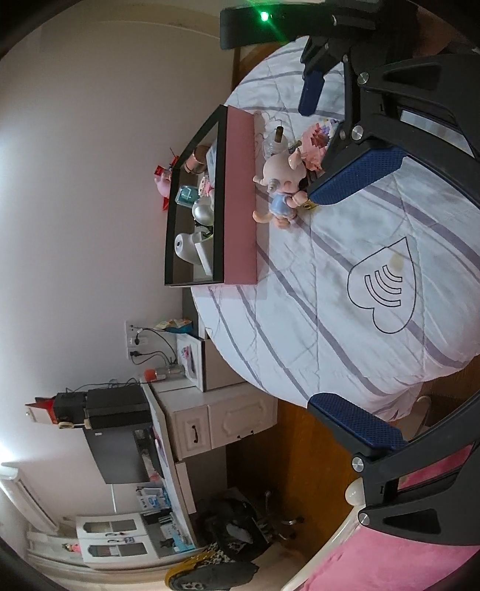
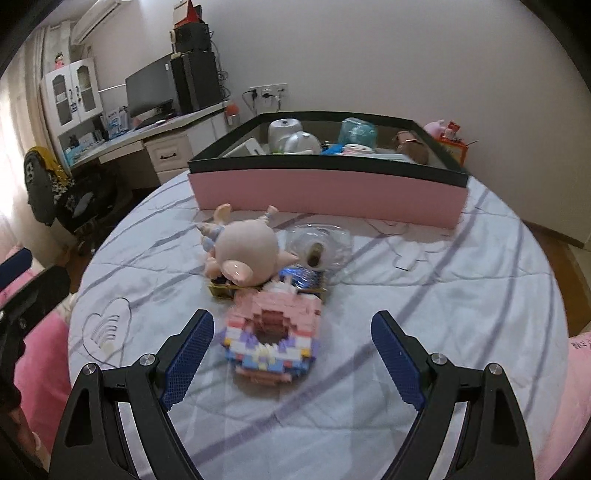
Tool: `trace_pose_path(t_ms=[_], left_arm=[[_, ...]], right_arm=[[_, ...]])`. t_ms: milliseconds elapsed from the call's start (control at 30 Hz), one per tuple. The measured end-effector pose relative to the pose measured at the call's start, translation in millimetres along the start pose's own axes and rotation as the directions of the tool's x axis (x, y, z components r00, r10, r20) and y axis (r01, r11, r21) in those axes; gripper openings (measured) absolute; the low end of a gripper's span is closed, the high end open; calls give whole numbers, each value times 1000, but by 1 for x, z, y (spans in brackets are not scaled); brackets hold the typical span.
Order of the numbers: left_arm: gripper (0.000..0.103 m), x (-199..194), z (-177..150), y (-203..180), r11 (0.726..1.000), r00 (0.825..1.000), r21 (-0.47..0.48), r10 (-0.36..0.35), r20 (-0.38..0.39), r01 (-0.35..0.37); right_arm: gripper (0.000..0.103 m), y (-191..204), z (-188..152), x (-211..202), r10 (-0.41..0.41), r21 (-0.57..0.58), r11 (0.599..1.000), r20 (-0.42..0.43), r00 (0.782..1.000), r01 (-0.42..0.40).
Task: Organize rigid objects
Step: 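Withdraw both tools from the pink box back toward the bed, then grasp the pig-and-doll figure with the left tool while the right tool grasps the block donut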
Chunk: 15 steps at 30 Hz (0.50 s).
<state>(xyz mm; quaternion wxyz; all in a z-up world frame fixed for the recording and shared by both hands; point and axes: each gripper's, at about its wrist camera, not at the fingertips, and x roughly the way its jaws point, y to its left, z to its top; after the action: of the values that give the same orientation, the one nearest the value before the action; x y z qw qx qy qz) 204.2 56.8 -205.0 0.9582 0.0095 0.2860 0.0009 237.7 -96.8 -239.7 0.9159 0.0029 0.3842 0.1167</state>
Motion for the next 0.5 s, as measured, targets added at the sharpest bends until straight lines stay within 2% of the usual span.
trace_pose_path(t_ms=[67,100,133,233,500], left_arm=[[103,3,1,-3,1000,1000,6,-1,-7,1],[103,4,2,-4,1000,1000,10,0,-11,0],[103,5,2,-6,1000,1000,13,-1,-12,1],[103,6,2,-10,1000,1000,23,-7,-13,7],[103,7,2,-25,998,1000,54,-15,-27,17]], right_arm=[[89,0,-1,3,2,-1,1000,-17,1000,-2],[85,-2,-2,5,9,5,1000,-27,1000,-9],[74,-4,-3,5,25,12,1000,-35,999,-24],[58,-6,-4,4,39,6,999,-41,998,-39],[56,-34,-14,-12,-4,27,1000,-24,1000,5]])
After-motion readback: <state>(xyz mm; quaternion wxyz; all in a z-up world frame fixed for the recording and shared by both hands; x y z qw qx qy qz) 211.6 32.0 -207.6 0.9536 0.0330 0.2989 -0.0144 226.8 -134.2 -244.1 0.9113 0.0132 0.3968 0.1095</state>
